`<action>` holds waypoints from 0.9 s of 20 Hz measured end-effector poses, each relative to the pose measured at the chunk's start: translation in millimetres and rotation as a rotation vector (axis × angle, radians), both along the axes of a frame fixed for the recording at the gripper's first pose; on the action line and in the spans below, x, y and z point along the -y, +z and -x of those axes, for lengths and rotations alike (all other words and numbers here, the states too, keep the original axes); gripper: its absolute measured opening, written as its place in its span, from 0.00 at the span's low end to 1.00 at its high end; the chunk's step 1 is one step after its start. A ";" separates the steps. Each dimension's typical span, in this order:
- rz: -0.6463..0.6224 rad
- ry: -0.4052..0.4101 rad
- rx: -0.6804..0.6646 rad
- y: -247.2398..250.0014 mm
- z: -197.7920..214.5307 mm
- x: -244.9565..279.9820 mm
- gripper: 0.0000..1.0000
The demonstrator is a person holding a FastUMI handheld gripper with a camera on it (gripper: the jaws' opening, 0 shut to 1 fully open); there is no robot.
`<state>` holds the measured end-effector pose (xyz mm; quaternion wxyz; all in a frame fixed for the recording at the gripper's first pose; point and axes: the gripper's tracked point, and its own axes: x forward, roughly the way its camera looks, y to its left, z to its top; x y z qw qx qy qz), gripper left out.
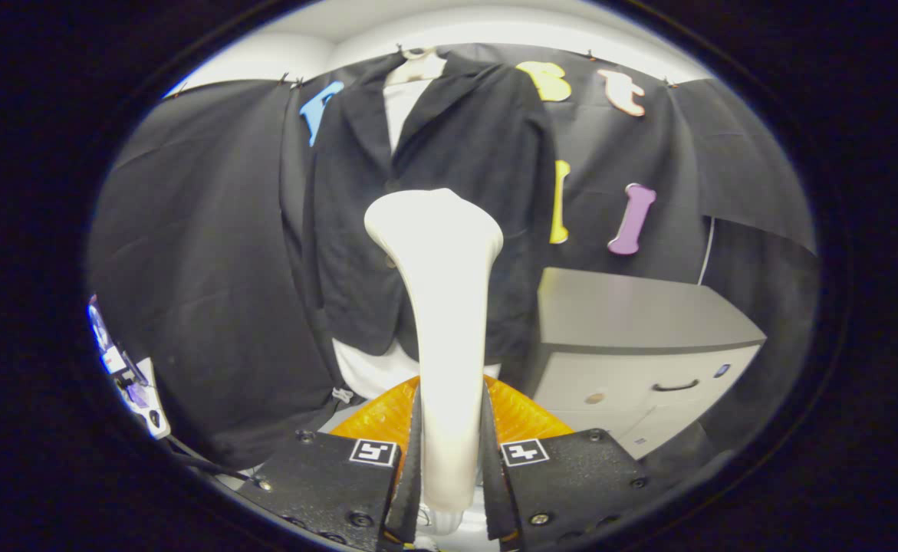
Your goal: Iron the clothes twice with a garment steamer, once on the left side and once on the right side.
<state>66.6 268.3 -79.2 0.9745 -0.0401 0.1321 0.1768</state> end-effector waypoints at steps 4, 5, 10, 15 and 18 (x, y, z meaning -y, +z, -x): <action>-0.058 -0.060 0.060 38.7 33.3 101.2 0.36; -0.068 -0.076 0.070 41.7 39.0 125.8 0.36; -0.102 -0.128 0.078 32.9 74.2 236.2 0.36; -0.134 -0.184 0.049 12.1 103.1 316.8 0.36; -0.157 -0.217 0.040 4.3 111.6 341.0 0.36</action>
